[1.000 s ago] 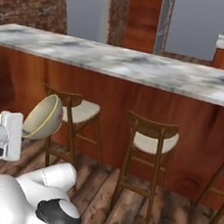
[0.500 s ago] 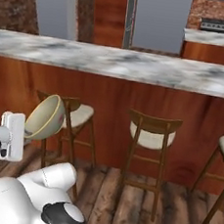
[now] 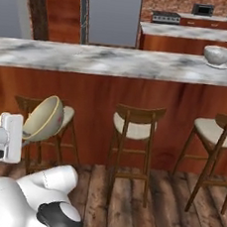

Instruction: Move the bowls from the cabinet to the plates on the dining table.

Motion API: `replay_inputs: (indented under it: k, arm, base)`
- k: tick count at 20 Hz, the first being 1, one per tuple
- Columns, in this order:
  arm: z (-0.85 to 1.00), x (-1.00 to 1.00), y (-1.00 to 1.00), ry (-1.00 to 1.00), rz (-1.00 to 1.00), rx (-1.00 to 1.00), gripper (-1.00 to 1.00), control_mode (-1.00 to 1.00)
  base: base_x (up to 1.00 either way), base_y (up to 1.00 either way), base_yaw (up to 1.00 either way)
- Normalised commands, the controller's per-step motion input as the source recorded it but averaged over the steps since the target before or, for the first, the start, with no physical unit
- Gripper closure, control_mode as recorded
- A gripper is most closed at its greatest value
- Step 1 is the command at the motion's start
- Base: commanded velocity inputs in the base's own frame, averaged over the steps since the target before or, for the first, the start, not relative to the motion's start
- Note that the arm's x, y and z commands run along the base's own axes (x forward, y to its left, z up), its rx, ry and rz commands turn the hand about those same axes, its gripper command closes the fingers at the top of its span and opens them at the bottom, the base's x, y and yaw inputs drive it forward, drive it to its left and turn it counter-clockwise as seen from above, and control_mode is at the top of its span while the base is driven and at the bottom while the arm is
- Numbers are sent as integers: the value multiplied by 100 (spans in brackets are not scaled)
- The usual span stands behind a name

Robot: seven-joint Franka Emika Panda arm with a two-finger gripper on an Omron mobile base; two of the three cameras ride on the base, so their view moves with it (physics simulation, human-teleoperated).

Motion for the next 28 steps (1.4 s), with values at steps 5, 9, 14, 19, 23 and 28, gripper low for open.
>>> replay_inputs:
  k: [5, 9, 14, 19, 23, 28]
  arm:
    - [0, 0, 0, 0, 0, 0, 100, 100]
    - [0, 0, 0, 0, 0, 0, 100, 100]
    - [0, 0, 0, 0, 0, 0, 100, 100]
    - [0, 0, 0, 0, 0, 0, 100, 100]
    - [0, 0, 0, 0, 0, 0, 100, 100]
    - [0, 0, 0, 0, 0, 0, 100, 100]
  base:
    - [3, 53, -39]
    - [14, 70, -33]
    - [11, 84, -23]
    - [16, 67, -19]
    - [19, 26, -19]
    - [17, 6, -17]
